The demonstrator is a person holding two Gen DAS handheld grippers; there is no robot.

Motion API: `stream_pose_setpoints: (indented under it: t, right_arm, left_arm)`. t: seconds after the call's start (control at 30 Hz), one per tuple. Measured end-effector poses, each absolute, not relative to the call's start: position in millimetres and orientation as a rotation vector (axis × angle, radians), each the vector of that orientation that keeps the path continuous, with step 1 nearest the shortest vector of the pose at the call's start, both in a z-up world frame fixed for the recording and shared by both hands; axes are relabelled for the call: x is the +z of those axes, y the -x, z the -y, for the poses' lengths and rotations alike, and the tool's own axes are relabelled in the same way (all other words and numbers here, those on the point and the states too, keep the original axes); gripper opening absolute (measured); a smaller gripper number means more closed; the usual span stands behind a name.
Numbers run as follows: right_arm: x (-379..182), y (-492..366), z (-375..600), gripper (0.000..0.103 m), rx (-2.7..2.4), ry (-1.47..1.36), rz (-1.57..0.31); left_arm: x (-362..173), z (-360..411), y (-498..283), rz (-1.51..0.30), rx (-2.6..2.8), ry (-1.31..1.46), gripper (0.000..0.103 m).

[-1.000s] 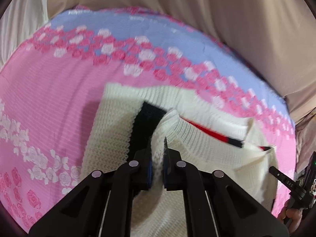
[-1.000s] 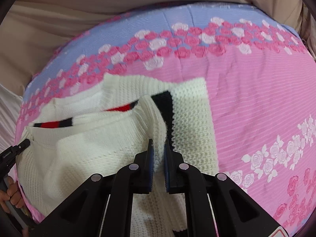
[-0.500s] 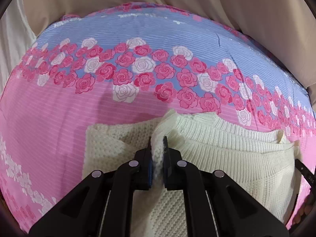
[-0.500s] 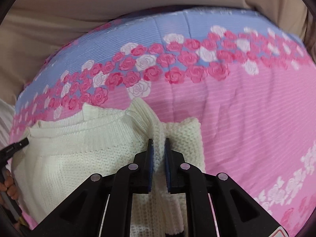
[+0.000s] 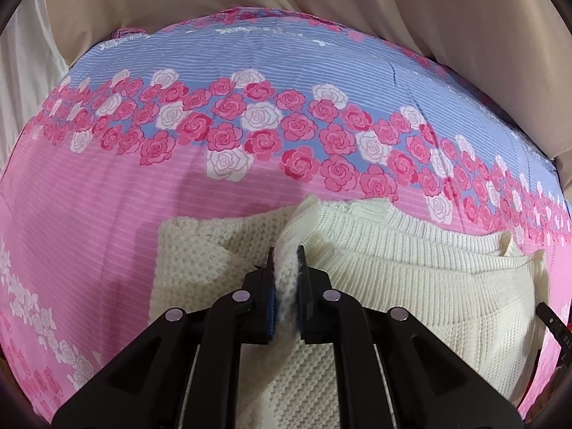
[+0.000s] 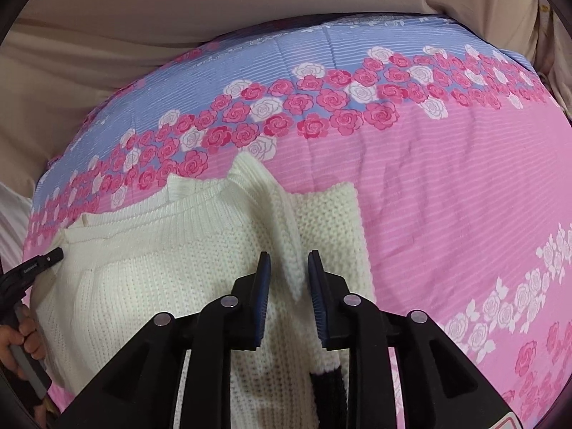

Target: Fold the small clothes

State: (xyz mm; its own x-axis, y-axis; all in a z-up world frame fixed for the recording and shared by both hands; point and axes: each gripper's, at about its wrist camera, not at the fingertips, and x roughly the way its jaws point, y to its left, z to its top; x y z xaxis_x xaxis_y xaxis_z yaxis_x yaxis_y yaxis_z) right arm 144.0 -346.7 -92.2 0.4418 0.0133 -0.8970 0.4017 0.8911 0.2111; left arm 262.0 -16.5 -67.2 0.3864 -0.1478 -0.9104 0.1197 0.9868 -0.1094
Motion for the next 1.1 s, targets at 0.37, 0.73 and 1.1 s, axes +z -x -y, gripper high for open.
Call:
stream_pose_setpoints:
  t: [0.37,0.73,1.1]
  right_arm:
    - [-85,-79,347,0.049,-0.249,-0.442,-1.11]
    - [-125,28,328,0.063,-0.129,-0.744,-1.145]
    - [-60,36,349,0.009,-0.119,-0.729,-1.049]
  left_arm:
    - [-44,-28,-213,-1.142,-0.21,0.179,0.055]
    - [-86,-103,-83,-1.265,-0.161,0.5,0.069]
    - [-41,-127,-67,-1.335,-0.191,0.491,0.009]
